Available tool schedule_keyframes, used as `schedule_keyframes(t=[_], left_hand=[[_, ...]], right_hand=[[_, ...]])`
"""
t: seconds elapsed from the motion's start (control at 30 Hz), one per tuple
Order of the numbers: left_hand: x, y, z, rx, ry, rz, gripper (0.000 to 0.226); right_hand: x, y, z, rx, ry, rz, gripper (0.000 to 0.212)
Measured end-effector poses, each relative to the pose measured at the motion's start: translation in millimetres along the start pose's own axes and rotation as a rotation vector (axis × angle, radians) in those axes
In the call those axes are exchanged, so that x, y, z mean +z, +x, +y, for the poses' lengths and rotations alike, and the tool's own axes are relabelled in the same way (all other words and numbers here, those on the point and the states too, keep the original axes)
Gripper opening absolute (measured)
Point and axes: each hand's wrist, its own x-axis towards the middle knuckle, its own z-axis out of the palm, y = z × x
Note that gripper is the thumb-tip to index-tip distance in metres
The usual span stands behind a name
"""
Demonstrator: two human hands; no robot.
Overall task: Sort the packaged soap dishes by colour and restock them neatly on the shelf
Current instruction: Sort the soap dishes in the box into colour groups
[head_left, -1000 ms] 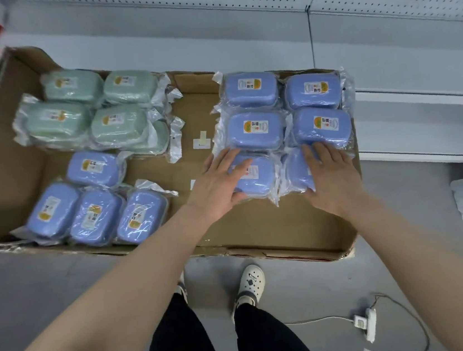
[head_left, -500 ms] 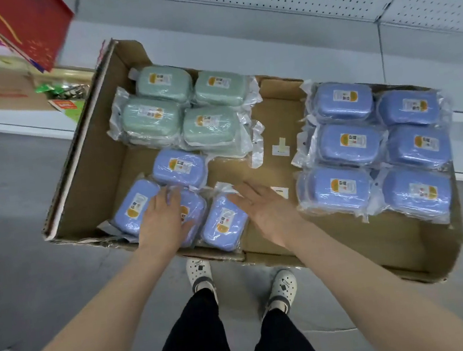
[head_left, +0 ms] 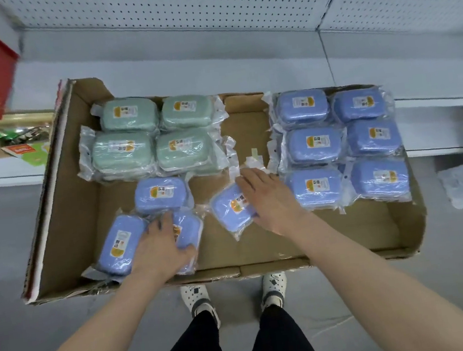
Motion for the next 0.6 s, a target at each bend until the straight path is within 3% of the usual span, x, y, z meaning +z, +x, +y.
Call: schedule_keyframes(t=[0.13,0.23,0.47,0.6], left_hand=[[-18.8,-5.4,36.2,0.126,0.037,0.06,0.083],[-36.8,-4.6,86.9,0.246,0.055,0.077,0.084],[-63.3,47.3,242.5,0.658,0.14,0.185,0.086],[-58.2,94.9,316.8,0.738,0.274,0.171,0.085]], right_hand=[[-41.3,-12.0,55.4,0.217,0.16,0.19,0.083],[-54.3,-24.8,108.2,0.367,0.205,0.241,0.081],[-60.5,-66.5,241.5,0.624,0.124,0.213,0.081],[-59.4,-72.9,290.5,0.704,0.112,0.155,0.08]])
